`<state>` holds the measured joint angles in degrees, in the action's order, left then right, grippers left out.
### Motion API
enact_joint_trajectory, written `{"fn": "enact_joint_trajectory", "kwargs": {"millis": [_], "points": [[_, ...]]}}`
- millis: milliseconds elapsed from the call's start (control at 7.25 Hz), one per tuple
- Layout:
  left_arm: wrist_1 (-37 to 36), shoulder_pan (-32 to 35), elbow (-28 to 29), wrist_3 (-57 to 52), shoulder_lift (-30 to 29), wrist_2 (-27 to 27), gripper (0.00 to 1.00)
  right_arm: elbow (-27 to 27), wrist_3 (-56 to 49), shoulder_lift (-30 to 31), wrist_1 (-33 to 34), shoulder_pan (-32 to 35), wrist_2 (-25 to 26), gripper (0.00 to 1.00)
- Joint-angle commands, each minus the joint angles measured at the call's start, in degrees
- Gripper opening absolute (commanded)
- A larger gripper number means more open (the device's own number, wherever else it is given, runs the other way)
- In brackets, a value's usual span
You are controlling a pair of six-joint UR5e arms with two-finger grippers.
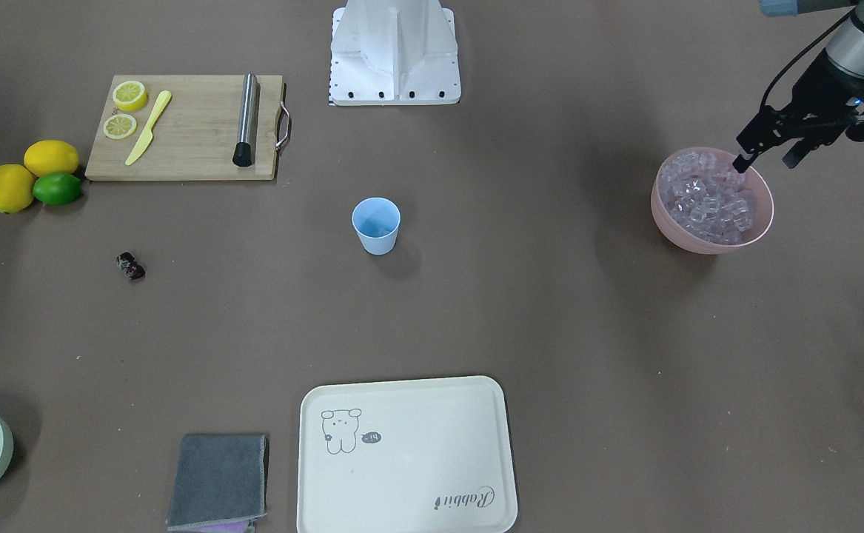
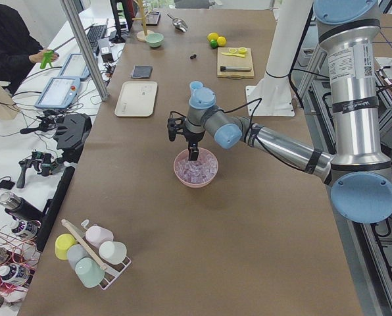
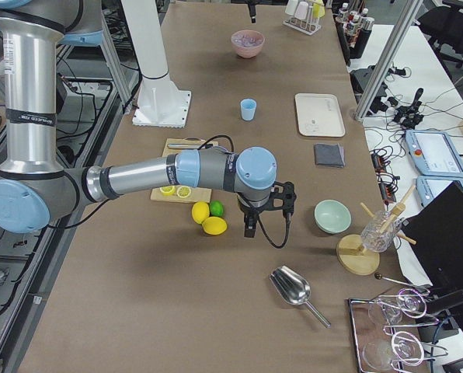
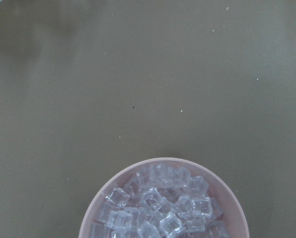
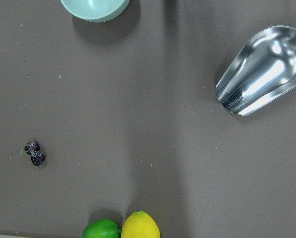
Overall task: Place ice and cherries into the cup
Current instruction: 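Lower the left gripper down into the ice cubes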
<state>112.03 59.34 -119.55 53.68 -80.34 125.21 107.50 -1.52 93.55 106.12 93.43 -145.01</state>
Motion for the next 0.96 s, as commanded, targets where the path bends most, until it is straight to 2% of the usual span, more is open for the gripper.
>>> {"fn": "enact_joint_trajectory", "kwargs": {"millis": [0,276,414,551,827], "points": [[4.7,-3.0,0.9,-5.4,0.3,2.5,0.97,-0.1,4.1,-1.9,0.0,0.0,0.3,1.0],[7.1,-7.0,3.5,-6.6,-0.8,1.9,0.97,-0.2,4.4,-1.8,0.0,0.0,0.2,1.0],[7.2,-6.9,3.5,-5.6,-0.3,2.0,0.97,-0.3,4.3,-1.8,0.0,0.0,0.2,1.0],[7.9,-6.5,3.6,0.3,1.7,1.7,0.97,-0.4,4.3,-1.7,0.0,0.0,0.3,1.0],[9.1,-6.2,3.4,11.8,2.7,-3.3,0.97,-0.4,4.3,-1.4,0.0,0.0,0.3,1.0]]}}
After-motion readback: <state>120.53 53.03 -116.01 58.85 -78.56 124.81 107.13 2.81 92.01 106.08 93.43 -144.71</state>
